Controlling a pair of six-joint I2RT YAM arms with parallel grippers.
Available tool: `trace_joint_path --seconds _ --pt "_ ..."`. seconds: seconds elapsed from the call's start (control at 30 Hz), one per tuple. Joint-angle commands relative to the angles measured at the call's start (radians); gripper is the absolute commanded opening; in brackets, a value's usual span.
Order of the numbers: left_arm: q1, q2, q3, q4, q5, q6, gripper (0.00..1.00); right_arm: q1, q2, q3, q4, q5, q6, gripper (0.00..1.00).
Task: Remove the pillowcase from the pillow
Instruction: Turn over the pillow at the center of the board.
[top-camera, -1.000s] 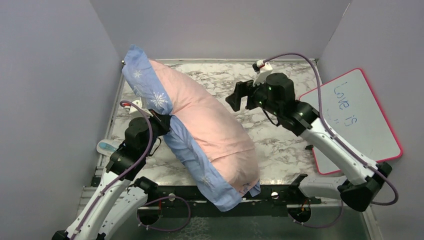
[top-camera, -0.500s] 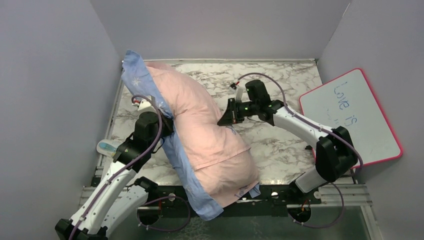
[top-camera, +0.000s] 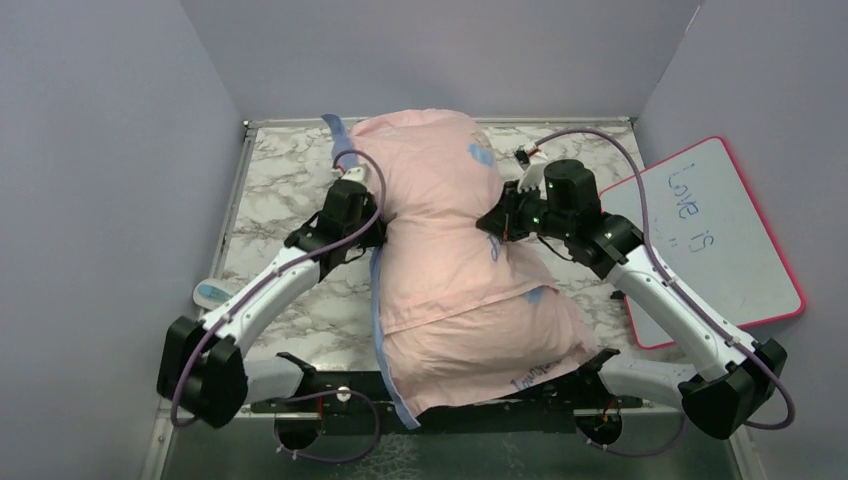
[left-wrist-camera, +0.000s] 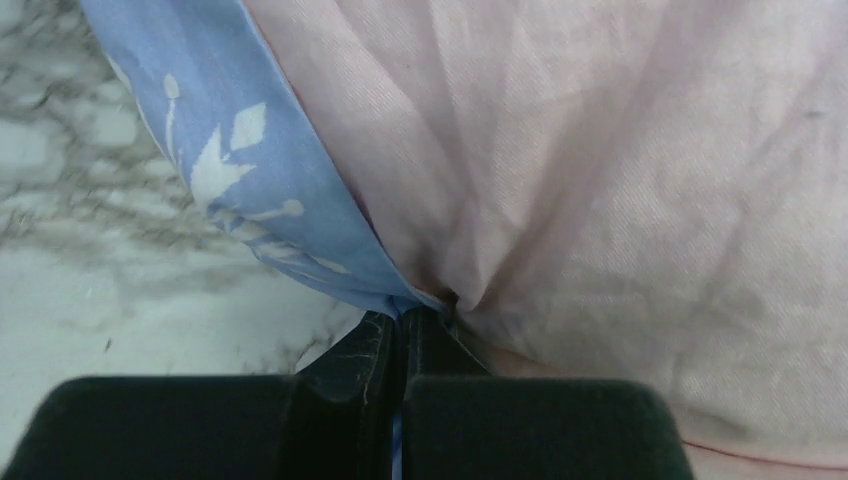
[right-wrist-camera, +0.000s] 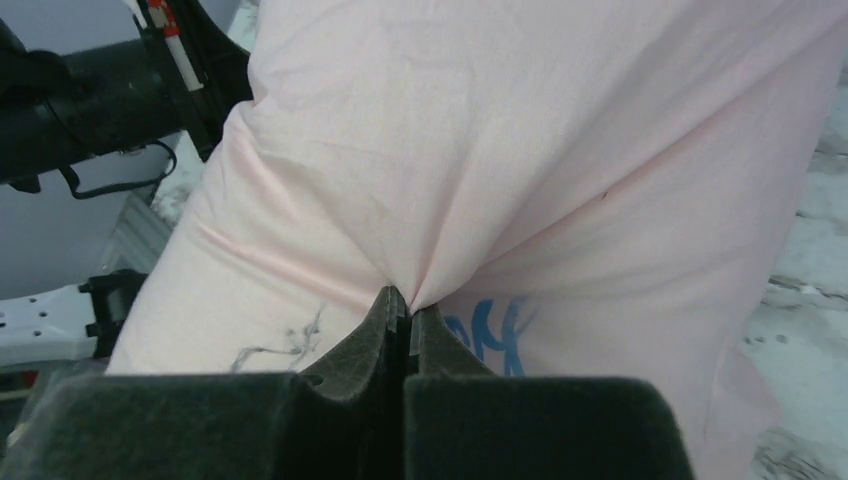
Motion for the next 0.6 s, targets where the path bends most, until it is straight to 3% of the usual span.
trace_joint_path --seconds 0.0,0.13,0.17,0.23,0.27,0.3,0.37,0.47,0.57 --pt "0.038 0.2 0.271 0.191 0.14 0.107 0.0 0.02 -0.047 0.036 0.018 0.113 -0.022 0.01" --pt "0.182 0.327 0.368 0.203 0.335 0.077 0.0 0.02 -0.004 0.053 -0.066 -0.025 -0.033 0.07" --pt "0.208 0.352 0.376 0.185 0.37 0.076 0.04 0.02 -0.014 0.034 -0.052 -0.055 -0.029 0.14" --pt "0.25 0.373 0.379 0.126 0.4 0.088 0.17 0.02 -0.043 -0.004 -0.021 -0.058 -0.03 0.42" --pt "0.259 0.367 0.362 0.111 0.409 0.097 0.29 0.019 -0.056 -0.016 -0.02 -0.021 -0.029 0.57" --pt "0.265 0.352 0.339 0.105 0.407 0.101 0.4 0.019 -0.065 -0.019 -0.027 0.028 -0.031 0.65" --pt "0.279 0.305 0.279 0.099 0.391 0.101 0.62 0.019 -0.067 -0.006 -0.065 0.134 -0.038 0.74" --pt "0.299 0.227 0.244 0.032 0.322 0.135 0.85 0.019 -0.039 0.036 -0.128 0.232 -0.065 0.83" --pt "0.317 0.152 0.236 -0.057 0.238 0.166 0.96 0.019 0.002 0.066 -0.166 0.356 -0.046 0.9"
